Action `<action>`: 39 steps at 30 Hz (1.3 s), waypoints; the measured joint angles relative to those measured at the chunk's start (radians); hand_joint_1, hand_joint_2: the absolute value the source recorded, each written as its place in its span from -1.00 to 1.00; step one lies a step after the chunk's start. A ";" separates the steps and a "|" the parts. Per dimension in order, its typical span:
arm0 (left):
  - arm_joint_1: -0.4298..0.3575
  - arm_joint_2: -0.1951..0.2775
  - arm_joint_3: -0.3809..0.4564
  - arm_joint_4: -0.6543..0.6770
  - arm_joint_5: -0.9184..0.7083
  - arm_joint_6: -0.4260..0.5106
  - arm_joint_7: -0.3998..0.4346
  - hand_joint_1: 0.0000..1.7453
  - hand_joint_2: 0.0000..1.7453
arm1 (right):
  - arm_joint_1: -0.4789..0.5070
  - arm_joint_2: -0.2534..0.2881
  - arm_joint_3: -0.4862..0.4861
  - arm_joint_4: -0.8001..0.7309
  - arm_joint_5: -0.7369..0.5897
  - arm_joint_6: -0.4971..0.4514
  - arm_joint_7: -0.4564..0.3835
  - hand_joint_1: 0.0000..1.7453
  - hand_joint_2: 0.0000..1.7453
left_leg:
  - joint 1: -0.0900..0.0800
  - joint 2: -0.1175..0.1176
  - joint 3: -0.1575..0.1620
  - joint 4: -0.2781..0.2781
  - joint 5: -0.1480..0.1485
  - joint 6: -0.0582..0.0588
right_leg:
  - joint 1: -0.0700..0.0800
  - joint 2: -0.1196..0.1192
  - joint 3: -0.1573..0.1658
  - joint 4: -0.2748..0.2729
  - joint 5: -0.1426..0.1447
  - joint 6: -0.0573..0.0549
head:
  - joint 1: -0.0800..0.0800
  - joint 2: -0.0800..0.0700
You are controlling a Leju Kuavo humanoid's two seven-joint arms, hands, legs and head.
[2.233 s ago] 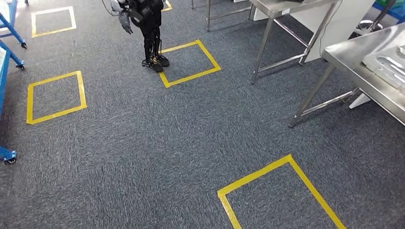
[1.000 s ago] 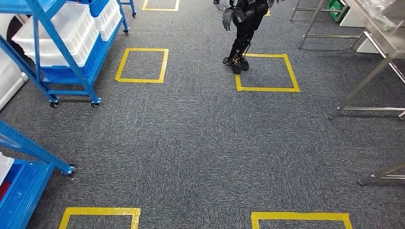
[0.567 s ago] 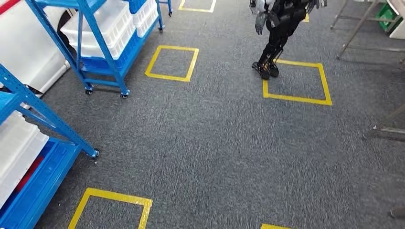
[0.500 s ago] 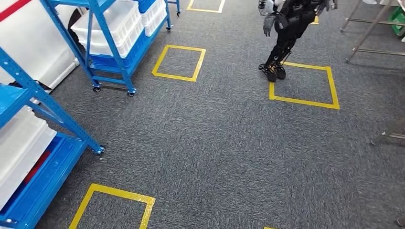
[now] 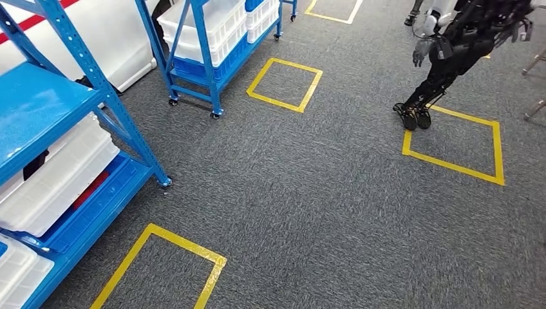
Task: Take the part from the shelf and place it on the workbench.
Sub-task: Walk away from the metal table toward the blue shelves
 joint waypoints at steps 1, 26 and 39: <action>-0.002 -0.002 0.002 0.000 0.000 0.002 0.001 -1.00 0.50 | -0.003 -0.002 0.000 0.000 0.001 0.001 -0.003 -1.00 -1.00 | 0.000 -0.012 0.000 0.000 0.000 0.001 | -0.001 0.012 -0.032 0.069 -0.028 0.002 | 0.000 0.000; -0.046 -0.031 0.005 0.000 -0.029 0.015 0.033 -1.00 1.00 | 0.008 -0.026 -0.001 0.001 0.016 0.004 -0.037 -1.00 -1.00 | -0.034 0.049 -0.024 0.042 -0.014 -0.002 | 0.010 -0.121 0.051 -0.128 0.081 -0.025 | 0.000 0.000; -0.051 -0.031 0.010 0.000 -0.024 0.006 0.039 -1.00 1.00 | 0.004 -0.034 -0.005 0.000 0.024 0.004 -0.036 -1.00 -1.00 | -0.012 -0.087 -0.021 0.040 -0.006 -0.013 | -0.017 0.039 0.011 -0.089 0.113 0.011 | 0.000 0.000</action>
